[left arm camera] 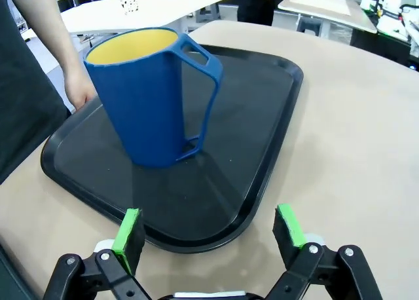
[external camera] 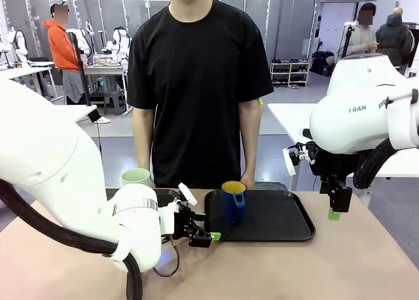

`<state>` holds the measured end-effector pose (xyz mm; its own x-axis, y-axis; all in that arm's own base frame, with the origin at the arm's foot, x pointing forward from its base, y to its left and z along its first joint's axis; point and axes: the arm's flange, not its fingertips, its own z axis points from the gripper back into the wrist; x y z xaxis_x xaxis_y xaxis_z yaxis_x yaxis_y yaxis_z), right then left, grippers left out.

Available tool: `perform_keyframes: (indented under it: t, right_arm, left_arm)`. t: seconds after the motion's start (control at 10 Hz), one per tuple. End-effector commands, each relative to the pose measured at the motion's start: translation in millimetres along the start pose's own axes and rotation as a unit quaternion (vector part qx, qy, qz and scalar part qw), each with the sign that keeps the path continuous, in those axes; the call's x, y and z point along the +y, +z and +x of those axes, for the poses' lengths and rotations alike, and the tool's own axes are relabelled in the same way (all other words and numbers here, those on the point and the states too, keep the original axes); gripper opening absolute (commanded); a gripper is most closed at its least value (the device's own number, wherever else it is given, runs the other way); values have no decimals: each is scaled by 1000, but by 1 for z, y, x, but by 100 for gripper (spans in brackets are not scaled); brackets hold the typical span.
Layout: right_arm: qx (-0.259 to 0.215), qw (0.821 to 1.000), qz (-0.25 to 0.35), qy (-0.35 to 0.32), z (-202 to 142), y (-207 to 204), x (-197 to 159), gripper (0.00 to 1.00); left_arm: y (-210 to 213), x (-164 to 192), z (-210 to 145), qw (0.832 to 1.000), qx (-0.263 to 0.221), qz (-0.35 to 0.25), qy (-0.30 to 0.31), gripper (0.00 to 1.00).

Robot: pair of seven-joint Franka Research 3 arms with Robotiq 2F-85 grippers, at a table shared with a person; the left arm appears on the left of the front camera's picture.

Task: Sort and store the cups by type.
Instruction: Pick up the Handle plastic cup and place it into the empty Flat Tray.

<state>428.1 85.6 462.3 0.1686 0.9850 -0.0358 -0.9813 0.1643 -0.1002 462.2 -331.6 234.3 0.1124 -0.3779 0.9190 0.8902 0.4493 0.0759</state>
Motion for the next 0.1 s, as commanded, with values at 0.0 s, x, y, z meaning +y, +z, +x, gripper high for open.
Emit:
perform_keyframes:
  t: [0.0]
  right_arm:
    - [6,1000,1,-2,-1,1,-1,100]
  left_arm:
    - [0,-1,-1,1000,1,0,-13,100]
